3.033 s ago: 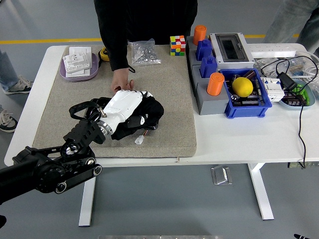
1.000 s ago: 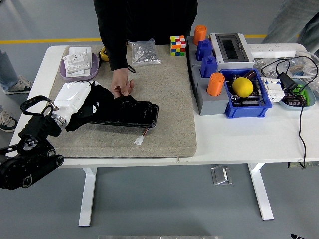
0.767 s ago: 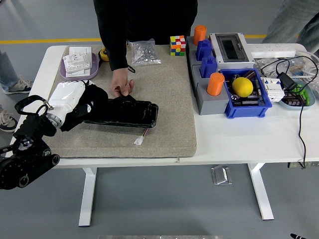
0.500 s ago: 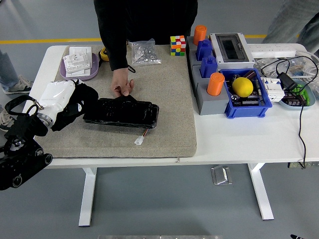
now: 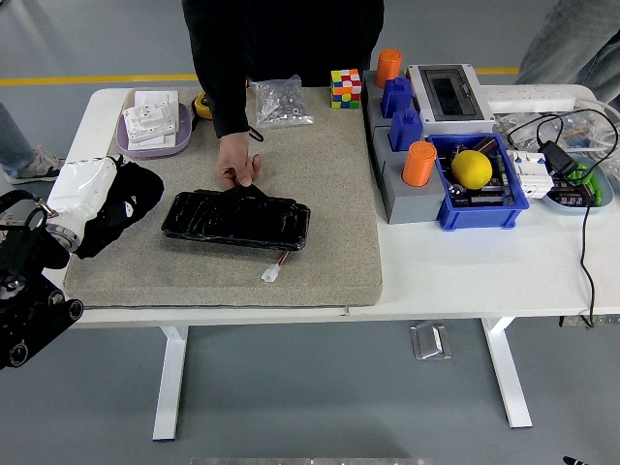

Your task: Pick the rag up,wipe the panel,place it on the desk

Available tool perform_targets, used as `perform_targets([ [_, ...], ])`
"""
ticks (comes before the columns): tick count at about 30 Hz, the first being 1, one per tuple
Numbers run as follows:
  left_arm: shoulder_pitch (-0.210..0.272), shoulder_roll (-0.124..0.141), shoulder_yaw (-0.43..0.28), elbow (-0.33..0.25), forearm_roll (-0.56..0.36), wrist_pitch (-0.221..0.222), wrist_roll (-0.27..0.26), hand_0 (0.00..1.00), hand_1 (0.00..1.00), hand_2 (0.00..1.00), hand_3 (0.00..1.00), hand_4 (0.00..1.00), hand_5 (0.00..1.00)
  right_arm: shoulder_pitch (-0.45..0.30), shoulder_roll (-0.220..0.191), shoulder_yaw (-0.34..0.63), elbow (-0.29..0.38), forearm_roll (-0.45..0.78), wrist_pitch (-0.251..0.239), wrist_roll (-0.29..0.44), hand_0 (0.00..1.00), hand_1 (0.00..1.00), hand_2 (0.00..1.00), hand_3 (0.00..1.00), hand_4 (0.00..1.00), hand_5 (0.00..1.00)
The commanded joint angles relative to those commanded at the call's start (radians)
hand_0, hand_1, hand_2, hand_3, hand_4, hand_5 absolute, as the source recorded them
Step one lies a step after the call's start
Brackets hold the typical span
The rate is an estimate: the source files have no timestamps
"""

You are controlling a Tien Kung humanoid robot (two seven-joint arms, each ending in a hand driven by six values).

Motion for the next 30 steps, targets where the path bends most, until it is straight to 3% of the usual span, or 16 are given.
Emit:
perform_targets([
  [6,0.014,-0.011,0.001,0.068,-0.056,0.03,-0.061,0.221,0.167,0.657,0.684,0.467,0.002,-0.002,0.0,0.001,0.0,-0.001,0.0,-0.001,0.784,0.695,0.725,0.666,0.998,0.566],
  [11,0.028,-0.018,0.002,0.096,-0.079,0.038,-0.08,0.221,0.167,0.657,0.684,0.467,0.002,-0.002,0.001,0.002,0.002,-0.003,-0.002,-0.002,0.784,0.695,0.725,0.666,0.998,0.566],
  [12,0.029,-0.019,0.006,0.101,-0.085,0.038,-0.083,0.243,0.244,0.66,0.687,0.467,0.002,-0.002,0.001,0.003,0.002,-0.003,-0.002,-0.001,0.784,0.695,0.725,0.665,0.998,0.566],
  [17,0.038,-0.032,0.013,0.124,-0.11,0.042,-0.101,0.243,0.244,0.66,0.687,0.467,0.002,-0.003,0.003,0.004,0.001,-0.004,-0.002,-0.002,0.784,0.695,0.725,0.665,0.998,0.566],
  [18,0.038,-0.034,0.013,0.128,-0.113,0.042,-0.103,0.288,0.408,0.57,0.554,0.476,0.002,-0.003,0.003,0.004,0.001,-0.003,-0.002,-0.002,0.784,0.695,0.724,0.666,0.998,0.567],
  [23,0.038,-0.041,0.015,0.144,-0.13,0.04,-0.115,0.288,0.408,0.57,0.554,0.476,0.002,-0.002,0.003,0.002,0.003,-0.003,-0.002,-0.003,0.784,0.695,0.724,0.666,0.998,0.567],
  [24,0.039,-0.042,0.012,0.147,-0.13,0.037,-0.113,0.334,0.47,0.593,0.557,0.521,0.034,-0.002,0.004,0.003,0.003,-0.002,-0.002,-0.003,0.785,0.695,0.725,0.665,0.998,0.567],
  [29,0.04,-0.044,0.005,0.151,-0.13,0.029,-0.112,0.334,0.47,0.593,0.557,0.521,0.034,-0.004,0.004,0.006,0.002,-0.001,0.0,-0.004,0.785,0.695,0.725,0.665,0.998,0.567],
  [30,0.04,-0.043,0.003,0.15,-0.13,0.027,-0.11,0.362,0.485,0.637,0.587,0.675,0.148,-0.004,0.004,0.006,0.002,-0.001,0.0,-0.003,0.784,0.695,0.725,0.666,0.998,0.567],
])
